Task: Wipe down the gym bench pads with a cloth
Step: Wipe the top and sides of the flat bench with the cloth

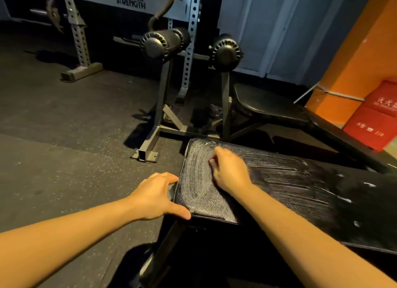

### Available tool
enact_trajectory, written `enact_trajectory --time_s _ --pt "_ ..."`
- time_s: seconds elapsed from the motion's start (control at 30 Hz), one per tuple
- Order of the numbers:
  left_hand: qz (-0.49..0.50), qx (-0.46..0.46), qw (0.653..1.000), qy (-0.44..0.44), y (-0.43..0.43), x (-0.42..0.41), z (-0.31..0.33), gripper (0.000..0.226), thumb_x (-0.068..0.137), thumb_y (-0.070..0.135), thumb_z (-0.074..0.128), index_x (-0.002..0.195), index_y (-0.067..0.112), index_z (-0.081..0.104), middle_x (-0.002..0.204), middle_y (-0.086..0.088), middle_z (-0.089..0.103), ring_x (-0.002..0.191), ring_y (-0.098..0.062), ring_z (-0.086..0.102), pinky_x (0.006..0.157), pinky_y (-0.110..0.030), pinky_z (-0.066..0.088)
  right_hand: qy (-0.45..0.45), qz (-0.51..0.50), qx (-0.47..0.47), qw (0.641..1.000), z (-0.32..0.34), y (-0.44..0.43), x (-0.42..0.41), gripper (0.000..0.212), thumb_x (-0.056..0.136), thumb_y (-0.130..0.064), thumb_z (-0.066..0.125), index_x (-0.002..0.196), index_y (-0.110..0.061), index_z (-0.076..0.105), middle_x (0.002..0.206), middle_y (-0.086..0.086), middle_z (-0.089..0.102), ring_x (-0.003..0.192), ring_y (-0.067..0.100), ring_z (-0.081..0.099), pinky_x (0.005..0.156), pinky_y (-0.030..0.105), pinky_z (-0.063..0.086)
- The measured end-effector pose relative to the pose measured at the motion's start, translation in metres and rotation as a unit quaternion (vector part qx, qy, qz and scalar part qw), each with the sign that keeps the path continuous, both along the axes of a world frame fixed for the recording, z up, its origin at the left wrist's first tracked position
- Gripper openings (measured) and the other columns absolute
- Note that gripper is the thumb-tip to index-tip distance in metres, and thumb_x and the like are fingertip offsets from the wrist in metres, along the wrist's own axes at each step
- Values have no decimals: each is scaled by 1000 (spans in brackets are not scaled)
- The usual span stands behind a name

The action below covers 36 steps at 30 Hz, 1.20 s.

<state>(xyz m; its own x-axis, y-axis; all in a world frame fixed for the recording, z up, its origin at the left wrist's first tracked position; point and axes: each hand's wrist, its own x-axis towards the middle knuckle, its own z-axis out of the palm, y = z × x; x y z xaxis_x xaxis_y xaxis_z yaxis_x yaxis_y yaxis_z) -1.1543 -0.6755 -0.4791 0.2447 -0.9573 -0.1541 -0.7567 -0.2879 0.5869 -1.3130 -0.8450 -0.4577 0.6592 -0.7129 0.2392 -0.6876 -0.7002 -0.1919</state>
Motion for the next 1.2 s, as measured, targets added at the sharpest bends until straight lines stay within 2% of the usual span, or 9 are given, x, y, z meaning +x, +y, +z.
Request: enact_trajectory --time_s 0.13,0.3,0.37,0.6,0.87,0.97,1.07,1.13,1.2 --pt "-12 9 1000 -12 1 -1 5 139 33 96 70 150 25 46 147 11 49 137 -12 40 115 -39 40 9 183 25 983 -2 67 -45 7 101 -32 52 104 -25 55 102 -4 61 93 19 56 72 37 45" --pt "-17 0 1000 -22 2 -14 9 154 25 103 56 154 21 38 150 3 45 141 -19 37 117 -41 36 22 -242 -37 969 1 -46 -151 13 99 -27 49 105 -16 49 104 14 67 92 37 65 67 39 46" --pt "-4 -8 999 -42 -1 -23 3 164 23 107 52 158 18 29 153 0 43 142 -23 37 117 -45 36 12 -288 -54 956 1 -40 -145 17 97 -22 53 110 -11 50 108 16 66 95 37 65 66 38 41" --pt "31 10 995 -95 -19 -57 13 164 36 95 68 163 19 -3 165 -8 26 151 -31 26 120 -49 30 4 56 7 998 -11 46 -86 17 102 -35 44 108 -22 52 107 0 59 95 27 59 74 43 51" --pt "44 20 996 -71 -24 -59 16 168 30 91 72 163 16 1 153 -10 29 146 -30 27 119 -47 32 28 -297 -23 954 -2 -99 -180 21 98 -20 52 115 -10 52 115 20 64 103 41 63 72 41 45" --pt "53 23 996 -62 -24 -59 14 164 34 87 77 163 16 3 150 -5 28 146 -27 25 119 -46 31 -29 -234 0 972 -5 -81 -97 21 94 -14 56 115 -11 53 114 14 63 104 38 63 75 42 49" --pt "49 13 997 -61 -21 -53 9 169 27 97 68 163 18 6 149 -1 30 143 -23 29 118 -45 35 -32 -28 63 997 -2 -20 -17 12 96 -17 57 108 -18 57 108 3 64 97 26 63 77 39 52" --pt "44 5 997 -60 -22 -50 9 170 26 99 65 163 18 7 148 0 31 142 -22 30 118 -43 35 -1 123 82 989 0 5 -16 5 100 -24 56 104 -22 56 106 -2 63 94 20 61 76 39 52" --pt "42 3 998 -51 -23 -48 9 167 28 95 70 163 20 7 140 4 31 141 -20 29 118 -43 34 12 113 56 992 0 -22 -51 5 102 -29 52 99 -25 52 103 -3 62 92 21 60 73 38 48"
